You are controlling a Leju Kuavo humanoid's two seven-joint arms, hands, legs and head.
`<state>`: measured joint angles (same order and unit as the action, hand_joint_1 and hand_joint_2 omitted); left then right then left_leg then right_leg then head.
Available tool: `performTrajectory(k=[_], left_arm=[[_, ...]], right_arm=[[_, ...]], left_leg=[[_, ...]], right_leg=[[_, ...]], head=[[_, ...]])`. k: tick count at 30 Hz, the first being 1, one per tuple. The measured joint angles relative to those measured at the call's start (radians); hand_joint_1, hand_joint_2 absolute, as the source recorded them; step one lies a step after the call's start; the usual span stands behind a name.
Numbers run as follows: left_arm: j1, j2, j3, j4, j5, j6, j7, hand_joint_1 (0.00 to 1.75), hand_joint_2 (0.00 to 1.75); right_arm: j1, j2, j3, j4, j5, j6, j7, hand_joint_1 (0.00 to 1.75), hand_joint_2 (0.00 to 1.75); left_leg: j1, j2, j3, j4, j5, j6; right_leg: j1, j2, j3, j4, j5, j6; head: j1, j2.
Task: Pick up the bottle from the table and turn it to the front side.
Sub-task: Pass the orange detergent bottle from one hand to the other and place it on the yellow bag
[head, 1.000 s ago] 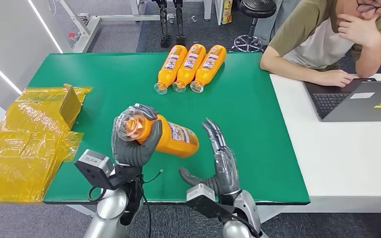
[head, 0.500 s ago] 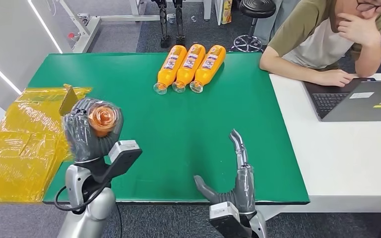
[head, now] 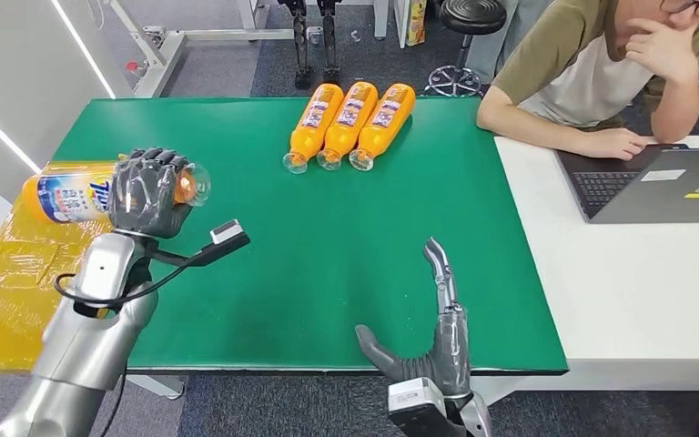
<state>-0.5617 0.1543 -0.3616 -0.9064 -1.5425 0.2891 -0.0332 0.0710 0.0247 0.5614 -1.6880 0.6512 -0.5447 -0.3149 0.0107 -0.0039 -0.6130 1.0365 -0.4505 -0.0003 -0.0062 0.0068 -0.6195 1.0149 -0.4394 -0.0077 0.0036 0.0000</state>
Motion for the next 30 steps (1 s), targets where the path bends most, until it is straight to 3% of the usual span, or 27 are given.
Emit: performTrajectory(k=[4, 9, 16, 23, 25, 27, 29, 30], left_arm=[[-0.131, 0.023, -0.061, 0.219, 0.002, -0.131, -0.056, 1.75, 1.75], [-0.209, 0.043, -0.108, 0.402, 0.015, -0.283, -0.035, 1.75, 1.75], [-0.221, 0.064, -0.113, 0.529, 0.066, -0.455, 0.028, 1.75, 1.75], [-0.19, 0.075, -0.113, 0.573, 0.098, -0.467, 0.038, 1.73, 1.75], [-0.181, 0.075, -0.113, 0.578, 0.105, -0.45, 0.005, 1.5, 1.75], [-0.173, 0.074, -0.113, 0.581, 0.108, -0.426, -0.032, 0.65, 1.75], [-0.167, 0.073, -0.113, 0.583, 0.107, -0.397, -0.057, 0.0, 1.75], [-0.164, 0.071, -0.113, 0.583, 0.107, -0.38, -0.064, 0.0, 1.75]], right_arm=[[0.0, 0.001, -0.003, -0.006, -0.003, 0.001, -0.001, 0.0, 1.75], [0.001, 0.002, -0.011, -0.017, 0.003, 0.005, 0.011, 0.0, 1.75], [0.0, 0.012, -0.021, -0.017, 0.016, 0.023, 0.015, 0.0, 1.75], [-0.016, 0.019, -0.021, 0.006, 0.006, 0.034, -0.002, 0.0, 1.75], [-0.025, 0.02, -0.021, 0.013, -0.002, 0.036, -0.006, 0.0, 1.75], [-0.034, 0.02, -0.021, 0.018, -0.01, 0.036, -0.009, 0.0, 1.75], [-0.041, 0.02, -0.021, 0.022, -0.016, 0.036, -0.012, 0.0, 1.75], [-0.043, 0.02, -0.021, 0.024, -0.019, 0.036, -0.012, 0.0, 1.75]], left_leg=[[0.0, 0.003, 0.0, 0.0, 0.0, 0.0], [0.0, 0.004, 0.0, 0.0, -0.001, -0.001], [0.0, 0.004, -0.001, -0.001, -0.001, -0.002], [0.0, 0.004, -0.001, -0.001, -0.001, -0.002], [0.0, 0.004, -0.001, -0.001, -0.001, -0.002], [0.0, 0.004, -0.001, -0.001, -0.001, -0.002], [0.0, 0.004, -0.001, -0.001, -0.001, -0.002], [0.0, 0.004, -0.001, -0.001, -0.001, -0.002]], right_leg=[[0.0, 0.003, 0.0, 0.0, 0.001, -0.001], [0.0, 0.005, -0.002, 0.0, 0.001, -0.001], [0.0, 0.005, -0.002, 0.001, 0.0, -0.002], [0.0, 0.005, -0.002, 0.001, 0.0, -0.002], [0.0, 0.004, -0.002, 0.001, 0.0, -0.002], [0.0, 0.004, -0.002, 0.001, 0.0, -0.002], [0.0, 0.004, -0.002, 0.001, 0.0, -0.002], [0.0, 0.004, -0.002, 0.001, 0.0, -0.002]], head=[[0.0, 0.0], [0.0, 0.0], [0.0, 0.0], [0.0, 0.0], [0.0, 0.0], [0.0, 0.0], [0.0, 0.0], [0.0, 0.0]])
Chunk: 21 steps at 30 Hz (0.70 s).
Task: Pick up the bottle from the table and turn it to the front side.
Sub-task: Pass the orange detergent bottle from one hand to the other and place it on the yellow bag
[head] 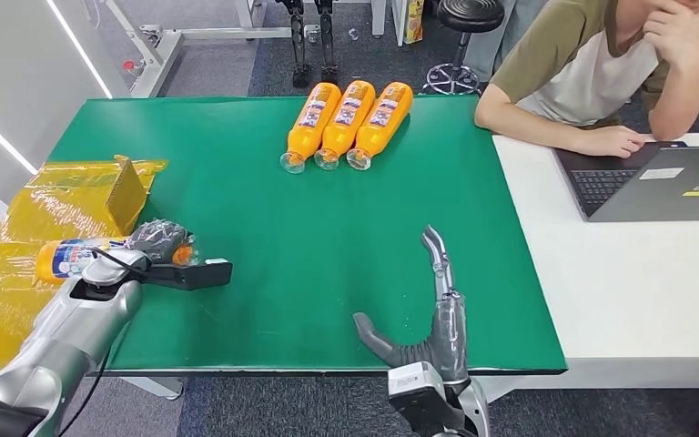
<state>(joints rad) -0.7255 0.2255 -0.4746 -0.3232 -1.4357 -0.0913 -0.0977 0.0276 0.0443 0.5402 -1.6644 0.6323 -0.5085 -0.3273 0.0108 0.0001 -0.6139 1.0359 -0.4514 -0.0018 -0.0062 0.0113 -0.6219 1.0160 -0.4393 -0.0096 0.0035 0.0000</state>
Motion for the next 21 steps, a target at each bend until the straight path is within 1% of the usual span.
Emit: performTrajectory(k=[4, 9, 11, 13, 15, 17, 19, 21], left_arm=[[0.013, -0.013, 0.0, 0.0, 0.02, 0.057, -0.02, 0.0, 1.75], [0.03, -0.036, 0.01, 0.0, 0.077, 0.096, -0.048, 0.0, 1.75], [0.033, -0.045, 0.022, 0.0, 0.107, 0.121, -0.069, 0.0, 1.75], [0.036, -0.054, 0.04, 0.0, 0.151, 0.165, -0.1, 0.0, 1.75], [0.038, -0.064, 0.063, -0.003, 0.203, 0.226, -0.143, 0.0, 1.75], [0.041, -0.074, 0.094, -0.018, 0.273, 0.302, -0.206, 0.0, 1.75], [0.046, -0.09, 0.139, -0.053, 0.38, 0.377, -0.297, 0.0, 1.75], [0.058, -0.113, 0.187, -0.116, 0.528, 0.418, -0.395, 0.0, 1.75]], right_arm=[[-0.01, 0.0, 0.0, 0.006, -0.001, 0.0, -0.002, 0.0, 1.75], [-0.017, 0.0, 0.0, 0.012, -0.001, -0.001, -0.001, 0.0, 1.75], [-0.019, 0.0, 0.0, 0.012, 0.0, 0.0, -0.001, 0.0, 1.75], [-0.019, 0.0, -0.001, 0.012, 0.002, 0.002, 0.0, 0.0, 1.75], [-0.019, 0.0, -0.003, 0.012, 0.003, 0.005, 0.0, 0.0, 1.75], [-0.019, 0.0, -0.007, 0.012, 0.005, 0.007, 0.0, 0.0, 1.75], [-0.019, 0.0, -0.011, 0.011, 0.009, 0.009, 0.0, 0.0, 1.75], [-0.019, 0.0, -0.015, 0.01, 0.013, 0.01, 0.0, 0.0, 1.75]], left_leg=[[0.0, 0.0, 0.0, 0.0, 0.0, 0.0], [0.0, 0.0, 0.0, 0.0, 0.0, 0.0], [0.0, 0.0, 0.0, 0.0, 0.0, 0.0], [0.0, 0.0, 0.0, 0.0, 0.0, 0.0], [0.0, 0.0, 0.0, 0.0, 0.0, 0.0], [0.0, 0.0, 0.0, 0.0, 0.0, 0.0], [0.0, 0.0, 0.0, 0.001, 0.0, 0.0], [0.0, -0.001, 0.0, 0.001, 0.0, 0.0]], right_leg=[[0.0, 0.0, 0.0, 0.0, 0.0, 0.0], [0.0, 0.0, 0.0, 0.0, 0.0, 0.0], [0.0, 0.0, 0.0, 0.0, 0.0, 0.0], [0.0, 0.0, 0.0, 0.0, 0.0, 0.0], [0.0, 0.0, 0.0, 0.0, 0.0, 0.0], [0.0, 0.0, 0.0, 0.0, 0.0, 0.0], [0.0, -0.001, 0.0, 0.0, 0.0, 0.0], [0.0, -0.001, 0.0, 0.0, 0.0, 0.0]], head=[[0.0, 0.0], [0.0, 0.0], [0.0, 0.0], [0.0, 0.0], [0.0, 0.0], [0.0, 0.0], [0.0, 0.0], [0.0, 0.0]])
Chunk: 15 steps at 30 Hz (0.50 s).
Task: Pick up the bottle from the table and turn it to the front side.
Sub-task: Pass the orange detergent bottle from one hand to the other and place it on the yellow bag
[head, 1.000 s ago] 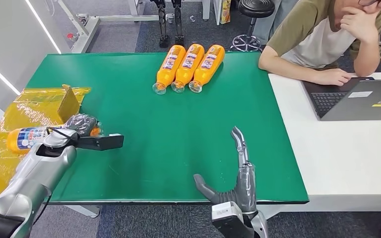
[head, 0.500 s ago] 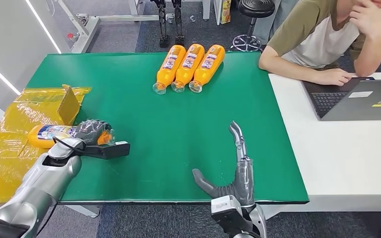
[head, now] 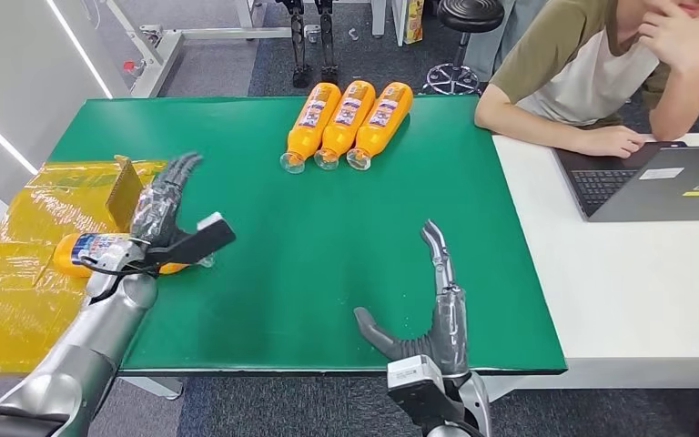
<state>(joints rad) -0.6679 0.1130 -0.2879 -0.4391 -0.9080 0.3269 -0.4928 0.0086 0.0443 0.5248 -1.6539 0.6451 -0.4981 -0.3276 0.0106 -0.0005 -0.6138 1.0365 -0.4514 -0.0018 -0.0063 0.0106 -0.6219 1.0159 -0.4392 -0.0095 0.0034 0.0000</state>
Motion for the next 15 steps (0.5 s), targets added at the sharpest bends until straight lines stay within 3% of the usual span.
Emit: performTrajectory(k=[4, 8, 12, 15], left_arm=[[0.064, -0.061, 0.059, -0.258, 0.462, -0.012, -0.161, 0.0, 1.75], [0.167, -0.143, 0.056, -0.577, 0.865, -0.011, -0.2, 0.0, 1.75], [0.287, -0.231, 0.012, -0.823, 1.004, 0.015, -0.21, 0.0, 1.75], [0.362, -0.274, -0.029, -0.913, 1.012, 0.019, -0.204, 0.0, 1.75]], right_arm=[[-0.001, 0.0, -0.003, 0.0, -0.013, -0.006, -0.007, 0.0, 1.75], [-0.004, 0.0, -0.003, 0.003, -0.044, -0.023, -0.02, 0.0, 1.75], [-0.005, 0.0, -0.003, 0.003, -0.054, -0.032, -0.026, 0.0, 1.75], [-0.003, 0.0, -0.003, 0.001, -0.056, -0.035, -0.027, 0.0, 1.75]], left_leg=[[0.0, 0.0, 0.0, 0.0, 0.0, 0.001], [-0.001, -0.001, -0.001, 0.0, -0.001, 0.001], [-0.001, -0.001, -0.001, 0.0, -0.003, 0.003], [-0.001, -0.001, -0.001, 0.0, -0.003, 0.003]], right_leg=[[0.0, 0.0, 0.0, -0.001, 0.0, 0.0], [0.0, -0.001, 0.001, -0.002, -0.001, 0.001], [0.0, -0.001, 0.001, -0.002, -0.001, 0.002], [0.0, -0.001, 0.001, -0.002, -0.002, 0.003]], head=[[0.0, 0.0], [0.0, 0.0], [0.0, 0.0], [0.0, 0.0]])
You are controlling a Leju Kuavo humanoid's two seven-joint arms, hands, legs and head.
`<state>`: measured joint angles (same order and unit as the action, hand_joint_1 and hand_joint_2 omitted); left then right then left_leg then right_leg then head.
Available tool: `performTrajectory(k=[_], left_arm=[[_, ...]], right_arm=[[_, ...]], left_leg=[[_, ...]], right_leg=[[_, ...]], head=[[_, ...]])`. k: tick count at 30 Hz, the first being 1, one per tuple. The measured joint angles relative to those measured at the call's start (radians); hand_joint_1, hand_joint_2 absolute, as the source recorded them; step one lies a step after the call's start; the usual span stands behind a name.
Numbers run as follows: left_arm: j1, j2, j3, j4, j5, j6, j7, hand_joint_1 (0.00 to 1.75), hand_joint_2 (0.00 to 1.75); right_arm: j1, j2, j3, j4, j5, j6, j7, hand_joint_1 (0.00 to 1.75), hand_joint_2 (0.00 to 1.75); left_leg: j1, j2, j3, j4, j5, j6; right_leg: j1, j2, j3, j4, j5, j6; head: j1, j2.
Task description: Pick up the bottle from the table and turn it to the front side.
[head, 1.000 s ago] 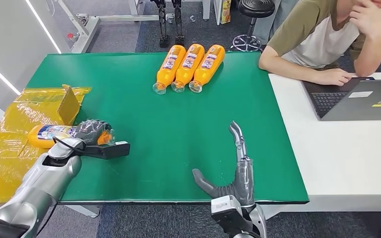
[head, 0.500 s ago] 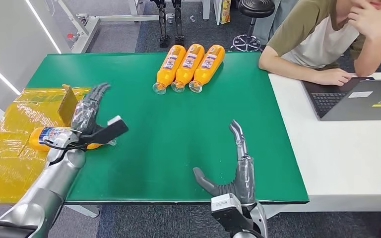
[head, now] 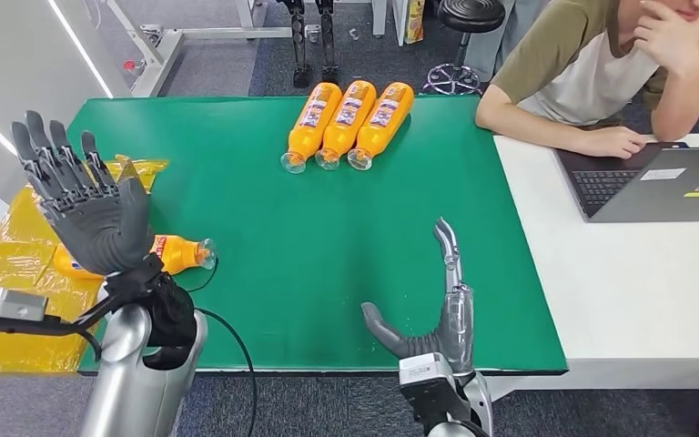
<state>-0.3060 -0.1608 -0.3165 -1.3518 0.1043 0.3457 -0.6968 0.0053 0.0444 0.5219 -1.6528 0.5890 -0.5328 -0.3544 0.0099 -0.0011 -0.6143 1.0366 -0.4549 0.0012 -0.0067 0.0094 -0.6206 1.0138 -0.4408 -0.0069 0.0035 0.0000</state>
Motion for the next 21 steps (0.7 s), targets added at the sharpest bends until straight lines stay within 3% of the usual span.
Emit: performTrajectory(k=[9, 21], left_arm=[[0.137, -0.057, -0.063, -0.063, -0.203, -0.051, 0.063, 0.0, 1.75], [0.168, -0.078, -0.063, -0.096, -0.218, -0.091, 0.082, 0.0, 1.75]], right_arm=[[0.051, -0.003, 0.0, -0.021, -0.031, -0.015, -0.027, 0.0, 1.75], [0.105, -0.023, 0.005, -0.043, -0.065, -0.089, -0.029, 0.0, 1.75]], left_leg=[[0.0, 0.0, 0.0, 0.0, 0.0, 0.0], [0.0, 0.0, 0.0, 0.0, 0.0, 0.0]], right_leg=[[0.0, 0.0, 0.0, 0.0, -0.001, 0.001], [0.0, 0.0, 0.0, 0.0, -0.001, 0.001]], head=[[0.0, 0.0], [0.0, 0.0]])
